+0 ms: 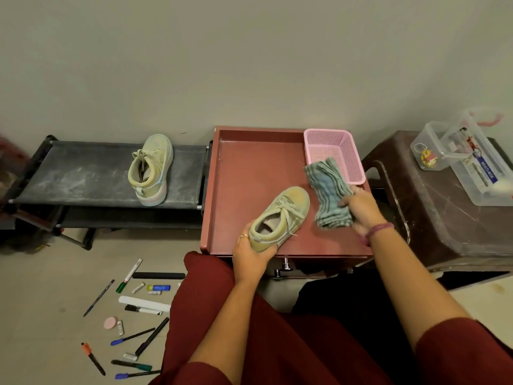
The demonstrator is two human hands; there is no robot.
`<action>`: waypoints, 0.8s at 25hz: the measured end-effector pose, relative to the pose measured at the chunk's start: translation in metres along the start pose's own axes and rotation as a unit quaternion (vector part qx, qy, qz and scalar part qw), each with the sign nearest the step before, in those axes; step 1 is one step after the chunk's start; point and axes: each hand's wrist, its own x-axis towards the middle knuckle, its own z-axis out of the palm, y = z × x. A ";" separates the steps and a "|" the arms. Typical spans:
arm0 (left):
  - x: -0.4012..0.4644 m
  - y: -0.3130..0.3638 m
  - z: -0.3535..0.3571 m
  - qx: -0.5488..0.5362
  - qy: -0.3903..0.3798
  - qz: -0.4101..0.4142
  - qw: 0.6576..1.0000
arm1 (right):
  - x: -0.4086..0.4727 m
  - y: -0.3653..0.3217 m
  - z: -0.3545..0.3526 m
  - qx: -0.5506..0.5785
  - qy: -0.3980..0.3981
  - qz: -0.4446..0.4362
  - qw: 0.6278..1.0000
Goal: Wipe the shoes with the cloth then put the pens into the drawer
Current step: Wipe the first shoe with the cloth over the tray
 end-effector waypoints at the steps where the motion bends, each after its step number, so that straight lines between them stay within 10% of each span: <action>1: -0.001 0.001 0.000 -0.007 0.009 -0.007 1.000 | -0.006 0.006 -0.001 0.048 -0.010 0.022 0.999; 20: 0.084 0.041 -0.126 -0.257 0.287 -0.019 0.923 | -0.027 0.021 0.074 0.222 -0.107 0.070 0.967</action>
